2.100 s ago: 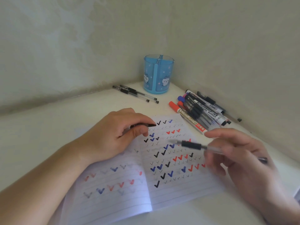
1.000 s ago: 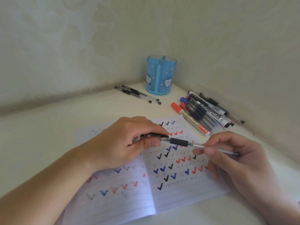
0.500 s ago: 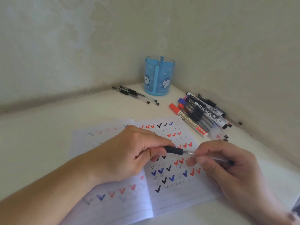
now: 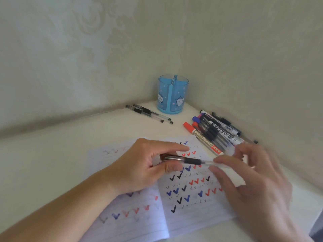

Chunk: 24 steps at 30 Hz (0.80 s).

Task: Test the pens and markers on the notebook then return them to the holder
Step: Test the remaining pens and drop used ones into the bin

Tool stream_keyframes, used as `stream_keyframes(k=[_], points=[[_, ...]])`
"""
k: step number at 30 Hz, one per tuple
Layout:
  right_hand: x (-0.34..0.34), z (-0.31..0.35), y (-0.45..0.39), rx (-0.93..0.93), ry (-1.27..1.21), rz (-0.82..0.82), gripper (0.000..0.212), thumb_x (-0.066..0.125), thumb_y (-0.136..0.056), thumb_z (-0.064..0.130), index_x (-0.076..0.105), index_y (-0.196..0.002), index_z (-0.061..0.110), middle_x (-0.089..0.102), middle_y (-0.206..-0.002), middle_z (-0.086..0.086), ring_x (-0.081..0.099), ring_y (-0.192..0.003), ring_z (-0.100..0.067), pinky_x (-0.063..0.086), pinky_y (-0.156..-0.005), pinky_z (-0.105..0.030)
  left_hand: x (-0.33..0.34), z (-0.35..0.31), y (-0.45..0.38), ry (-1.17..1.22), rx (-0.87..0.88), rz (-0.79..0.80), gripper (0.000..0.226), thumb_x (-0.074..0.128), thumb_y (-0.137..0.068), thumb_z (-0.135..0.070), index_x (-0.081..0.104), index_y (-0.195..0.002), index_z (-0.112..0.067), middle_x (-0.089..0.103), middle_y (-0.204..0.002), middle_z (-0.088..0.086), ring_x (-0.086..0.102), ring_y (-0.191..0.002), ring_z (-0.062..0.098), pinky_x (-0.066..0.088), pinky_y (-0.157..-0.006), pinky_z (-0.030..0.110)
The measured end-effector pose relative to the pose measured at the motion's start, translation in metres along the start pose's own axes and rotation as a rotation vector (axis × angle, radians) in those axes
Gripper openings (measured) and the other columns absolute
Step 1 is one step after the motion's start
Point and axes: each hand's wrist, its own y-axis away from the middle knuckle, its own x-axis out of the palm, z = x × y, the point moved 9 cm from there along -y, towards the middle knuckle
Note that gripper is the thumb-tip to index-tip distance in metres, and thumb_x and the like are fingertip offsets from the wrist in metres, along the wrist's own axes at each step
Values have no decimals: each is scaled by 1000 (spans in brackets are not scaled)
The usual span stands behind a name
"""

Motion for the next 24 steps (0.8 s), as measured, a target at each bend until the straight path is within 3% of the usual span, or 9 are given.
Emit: stream_keyframes(k=[2,4,8,12,15,18,24], points=[[-7,-16,-15,61,104,-27,19,64,-85,44,77,-86,30,52,-83,5,47,-80,-27,43,-60,-35,-12,4,-1,-95,0,-45,49,57,-87,-55,55,-132,-37,69,-107,-23,63,-105,6,44,-98,26],[-1,-44,-38,193,170,76,25,58,-91,48,76,-86,30,52,-73,7,51,-79,-28,39,-61,-32,-31,13,-2,-206,-12,-150,45,51,-88,-60,57,-127,-39,65,-109,-26,60,-104,9,43,-98,39],[35,-100,-73,427,272,311,22,55,-88,51,70,-88,34,65,-80,2,61,-83,-29,46,-61,-28,-56,36,-1,-267,-112,-285,30,50,-86,-59,63,-108,-45,63,-105,-29,60,-95,6,48,-92,42],[69,-112,-94,370,461,485,27,53,-89,52,72,-88,33,70,-77,4,63,-76,-24,45,-60,-25,-56,51,-1,-327,-190,-251,34,49,-84,-59,67,-106,-40,65,-94,-29,56,-94,0,46,-91,31],[74,-103,-102,326,527,477,30,50,-90,53,71,-91,31,69,-83,1,64,-80,-26,48,-63,-27,-56,62,-1,-379,-238,-230,21,60,-90,-48,67,-107,-39,63,-92,-30,53,-95,-3,44,-90,25],[82,-71,-115,225,460,426,27,47,-92,49,68,-95,32,70,-88,0,63,-79,-27,50,-64,-29,-54,70,-2,-445,-283,-199,20,59,-91,-46,66,-108,-39,61,-94,-29,50,-96,-3,42,-93,28],[146,25,-128,-60,246,556,28,50,-90,57,65,-107,40,67,-100,11,59,-88,-14,41,-65,-26,-58,78,1,-503,-324,-194,21,63,-88,-46,66,-107,-37,62,-96,-22,51,-96,6,43,-93,35]])
